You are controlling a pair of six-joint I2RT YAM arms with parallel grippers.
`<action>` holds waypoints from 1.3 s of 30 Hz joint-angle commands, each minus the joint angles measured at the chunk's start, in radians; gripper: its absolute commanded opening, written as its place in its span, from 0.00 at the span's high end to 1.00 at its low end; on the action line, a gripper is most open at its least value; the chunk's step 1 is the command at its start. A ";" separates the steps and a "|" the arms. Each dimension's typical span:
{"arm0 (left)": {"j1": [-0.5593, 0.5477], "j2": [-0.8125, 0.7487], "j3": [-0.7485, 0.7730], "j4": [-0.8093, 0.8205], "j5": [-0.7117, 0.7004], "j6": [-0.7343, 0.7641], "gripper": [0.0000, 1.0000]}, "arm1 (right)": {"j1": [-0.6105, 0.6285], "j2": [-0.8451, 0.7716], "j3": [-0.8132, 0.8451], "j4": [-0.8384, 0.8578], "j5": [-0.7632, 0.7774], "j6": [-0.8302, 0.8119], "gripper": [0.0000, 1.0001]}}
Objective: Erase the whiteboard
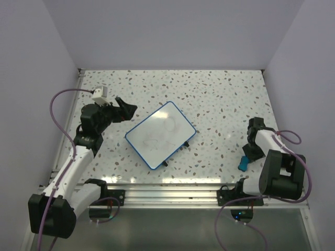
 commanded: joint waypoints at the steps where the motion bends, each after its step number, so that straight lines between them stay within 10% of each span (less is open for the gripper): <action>1: -0.007 -0.010 0.006 0.051 0.016 -0.009 0.00 | -0.002 0.051 -0.027 0.083 -0.045 -0.073 0.59; 15: -0.010 -0.119 -0.070 0.009 -0.021 -0.003 0.00 | 0.104 0.241 0.126 0.330 -0.278 -0.407 0.72; 26: -0.009 -0.116 -0.061 -0.001 0.028 -0.021 0.00 | 0.148 0.238 0.312 0.234 -0.323 -0.604 0.12; 39: -0.022 -0.140 -0.055 -0.021 0.069 -0.012 0.00 | 0.148 0.083 0.294 0.126 -0.360 -0.802 0.13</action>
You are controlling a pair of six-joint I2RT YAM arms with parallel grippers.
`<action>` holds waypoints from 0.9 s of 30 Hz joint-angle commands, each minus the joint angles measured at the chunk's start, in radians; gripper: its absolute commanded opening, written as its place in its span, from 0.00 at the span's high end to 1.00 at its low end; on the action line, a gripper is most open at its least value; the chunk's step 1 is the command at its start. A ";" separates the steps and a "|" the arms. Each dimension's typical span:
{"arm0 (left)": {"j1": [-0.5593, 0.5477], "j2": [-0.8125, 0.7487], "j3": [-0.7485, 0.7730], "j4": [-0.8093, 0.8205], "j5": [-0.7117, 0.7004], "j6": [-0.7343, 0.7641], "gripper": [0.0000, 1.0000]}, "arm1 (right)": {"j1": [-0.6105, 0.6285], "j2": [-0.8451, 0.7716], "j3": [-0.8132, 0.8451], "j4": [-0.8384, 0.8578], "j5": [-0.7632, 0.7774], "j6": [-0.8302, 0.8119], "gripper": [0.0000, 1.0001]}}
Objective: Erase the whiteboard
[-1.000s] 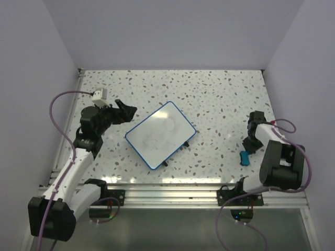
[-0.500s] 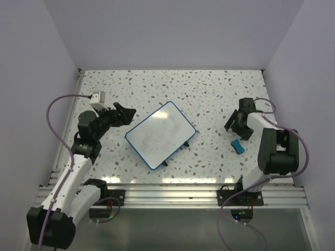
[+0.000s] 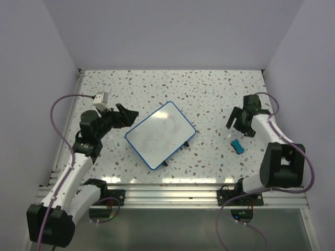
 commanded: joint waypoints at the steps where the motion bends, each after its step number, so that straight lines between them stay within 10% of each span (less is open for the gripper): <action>1: -0.007 -0.058 0.006 0.007 0.034 -0.002 0.00 | -0.002 -0.017 0.002 -0.065 -0.042 -0.143 0.13; 14: -0.010 -0.089 -0.017 0.029 0.125 -0.007 0.00 | -0.001 0.072 -0.018 -0.075 -0.106 -0.183 0.02; 27: -0.008 -0.098 -0.024 0.050 0.153 -0.026 0.00 | 0.018 0.060 -0.064 -0.129 -0.010 -0.071 0.15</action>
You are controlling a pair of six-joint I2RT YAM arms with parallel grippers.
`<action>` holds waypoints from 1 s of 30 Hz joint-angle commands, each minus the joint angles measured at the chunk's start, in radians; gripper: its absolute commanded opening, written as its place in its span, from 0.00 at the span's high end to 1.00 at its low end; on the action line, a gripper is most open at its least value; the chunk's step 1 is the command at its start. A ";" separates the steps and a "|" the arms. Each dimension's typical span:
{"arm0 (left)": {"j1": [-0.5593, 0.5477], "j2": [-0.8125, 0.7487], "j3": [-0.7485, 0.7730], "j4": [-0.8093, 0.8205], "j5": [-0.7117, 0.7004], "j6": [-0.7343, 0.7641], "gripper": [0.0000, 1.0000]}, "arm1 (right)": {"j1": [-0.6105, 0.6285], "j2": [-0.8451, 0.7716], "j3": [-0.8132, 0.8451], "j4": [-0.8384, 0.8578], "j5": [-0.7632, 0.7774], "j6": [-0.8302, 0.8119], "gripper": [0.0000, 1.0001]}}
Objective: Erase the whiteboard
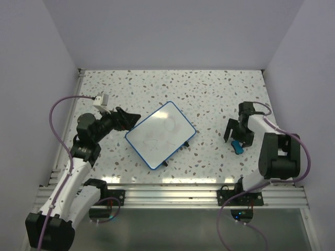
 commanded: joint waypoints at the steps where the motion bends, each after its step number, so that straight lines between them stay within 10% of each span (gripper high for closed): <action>1: -0.005 -0.014 -0.015 0.047 0.035 -0.018 0.00 | 0.016 -0.049 -0.013 -0.052 0.051 0.057 0.16; 13: -0.005 -0.033 -0.023 0.049 0.047 -0.016 0.00 | 0.028 -0.017 -0.035 -0.072 0.065 0.146 0.47; 30: -0.005 -0.001 0.004 0.011 0.018 -0.001 0.00 | 0.030 -0.040 -0.006 -0.076 0.076 0.119 0.51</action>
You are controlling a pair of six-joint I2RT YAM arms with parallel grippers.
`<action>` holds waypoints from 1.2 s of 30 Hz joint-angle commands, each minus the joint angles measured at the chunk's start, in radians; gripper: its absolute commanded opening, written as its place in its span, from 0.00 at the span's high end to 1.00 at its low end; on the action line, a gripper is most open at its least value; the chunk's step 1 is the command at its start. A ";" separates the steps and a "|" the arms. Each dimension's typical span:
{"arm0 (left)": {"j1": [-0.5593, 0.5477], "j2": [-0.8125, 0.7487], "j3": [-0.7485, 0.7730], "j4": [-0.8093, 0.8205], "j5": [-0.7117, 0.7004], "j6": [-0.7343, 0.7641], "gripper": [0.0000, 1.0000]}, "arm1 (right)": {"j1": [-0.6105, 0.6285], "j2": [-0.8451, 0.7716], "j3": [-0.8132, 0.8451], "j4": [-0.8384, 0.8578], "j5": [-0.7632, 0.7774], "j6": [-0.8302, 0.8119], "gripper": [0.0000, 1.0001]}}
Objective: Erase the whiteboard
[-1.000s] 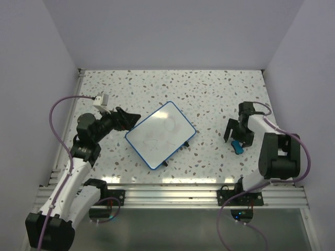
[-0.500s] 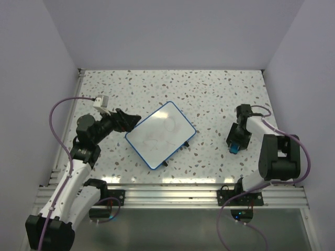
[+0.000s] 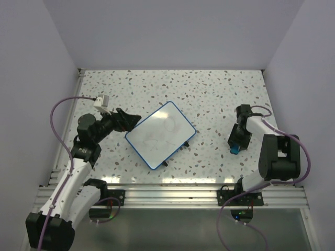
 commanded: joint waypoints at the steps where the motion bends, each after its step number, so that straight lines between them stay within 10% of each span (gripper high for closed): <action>1: -0.004 0.021 0.020 0.015 0.015 -0.003 0.00 | 0.003 -0.017 0.029 -0.005 -0.029 -0.017 0.52; 13: -0.006 0.082 0.115 -0.193 -0.094 0.044 0.01 | 0.003 -0.004 0.014 0.076 -0.161 -0.066 1.00; 27: -0.004 0.082 0.100 -0.382 -0.419 -0.012 0.12 | 0.147 -0.182 0.056 0.165 -0.396 -0.051 1.00; 36: -0.005 -0.009 -0.054 -0.406 -0.348 -0.141 0.19 | 0.282 -0.234 0.092 0.241 -0.525 -0.057 1.00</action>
